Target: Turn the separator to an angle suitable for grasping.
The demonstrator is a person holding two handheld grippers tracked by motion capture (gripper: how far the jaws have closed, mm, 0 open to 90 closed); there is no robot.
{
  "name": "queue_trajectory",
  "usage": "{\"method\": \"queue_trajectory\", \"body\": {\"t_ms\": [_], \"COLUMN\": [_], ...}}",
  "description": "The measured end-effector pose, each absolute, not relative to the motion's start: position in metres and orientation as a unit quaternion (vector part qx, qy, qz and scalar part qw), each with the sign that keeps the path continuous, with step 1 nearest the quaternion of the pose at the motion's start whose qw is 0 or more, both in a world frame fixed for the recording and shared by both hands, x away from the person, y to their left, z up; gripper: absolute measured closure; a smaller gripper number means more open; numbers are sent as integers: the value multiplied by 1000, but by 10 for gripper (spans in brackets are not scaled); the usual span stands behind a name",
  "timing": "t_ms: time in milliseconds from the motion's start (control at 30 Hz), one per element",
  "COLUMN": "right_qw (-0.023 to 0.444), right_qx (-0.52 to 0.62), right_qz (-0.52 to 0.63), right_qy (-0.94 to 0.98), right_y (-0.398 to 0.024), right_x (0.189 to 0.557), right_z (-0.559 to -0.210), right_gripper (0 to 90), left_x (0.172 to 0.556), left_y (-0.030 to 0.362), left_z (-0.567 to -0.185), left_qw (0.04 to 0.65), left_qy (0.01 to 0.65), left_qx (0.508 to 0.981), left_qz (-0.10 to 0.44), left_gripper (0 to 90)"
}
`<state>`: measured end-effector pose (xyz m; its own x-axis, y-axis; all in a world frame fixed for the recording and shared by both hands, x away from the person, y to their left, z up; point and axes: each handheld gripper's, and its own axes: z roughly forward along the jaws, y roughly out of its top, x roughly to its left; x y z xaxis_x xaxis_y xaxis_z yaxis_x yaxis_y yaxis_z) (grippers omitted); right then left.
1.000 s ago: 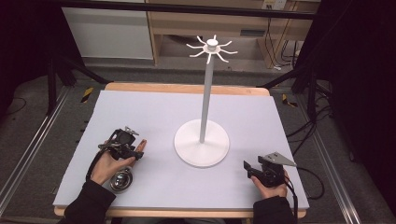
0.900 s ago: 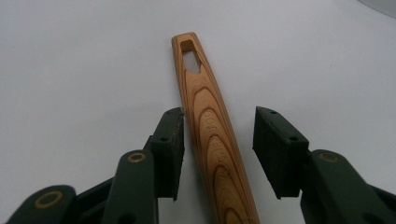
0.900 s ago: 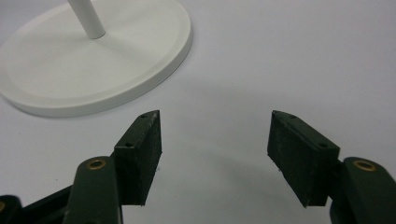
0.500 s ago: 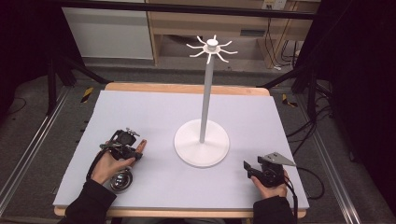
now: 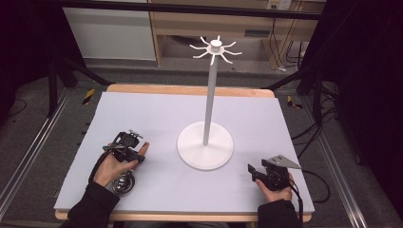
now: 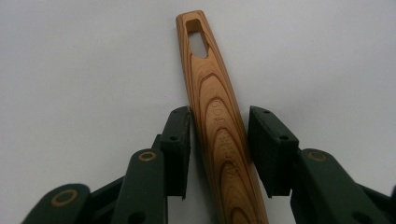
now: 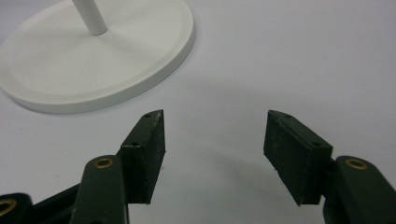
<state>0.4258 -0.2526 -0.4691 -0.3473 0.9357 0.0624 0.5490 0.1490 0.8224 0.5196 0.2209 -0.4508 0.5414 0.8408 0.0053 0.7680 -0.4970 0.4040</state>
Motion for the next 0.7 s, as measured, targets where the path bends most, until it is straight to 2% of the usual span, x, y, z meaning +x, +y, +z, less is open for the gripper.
{"method": "queue_trajectory", "body": {"t_ms": [300, 433, 700], "right_qw": [241, 242, 239], "right_qx": [517, 517, 518], "right_qz": [397, 397, 397], "right_qy": [718, 719, 719], "right_y": [-252, -253, -253], "right_x": [426, 426, 426], "right_z": [-469, -469, -469], "right_gripper": [389, 388, 388], "left_x": [522, 526, 527], "left_y": [221, 220, 221], "left_z": [-450, -448, -448], "left_qw": [180, 163, 162], "left_qy": [483, 490, 491], "left_qx": [852, 851, 852], "left_qz": [95, 91, 86], "left_gripper": [607, 671, 673]}}
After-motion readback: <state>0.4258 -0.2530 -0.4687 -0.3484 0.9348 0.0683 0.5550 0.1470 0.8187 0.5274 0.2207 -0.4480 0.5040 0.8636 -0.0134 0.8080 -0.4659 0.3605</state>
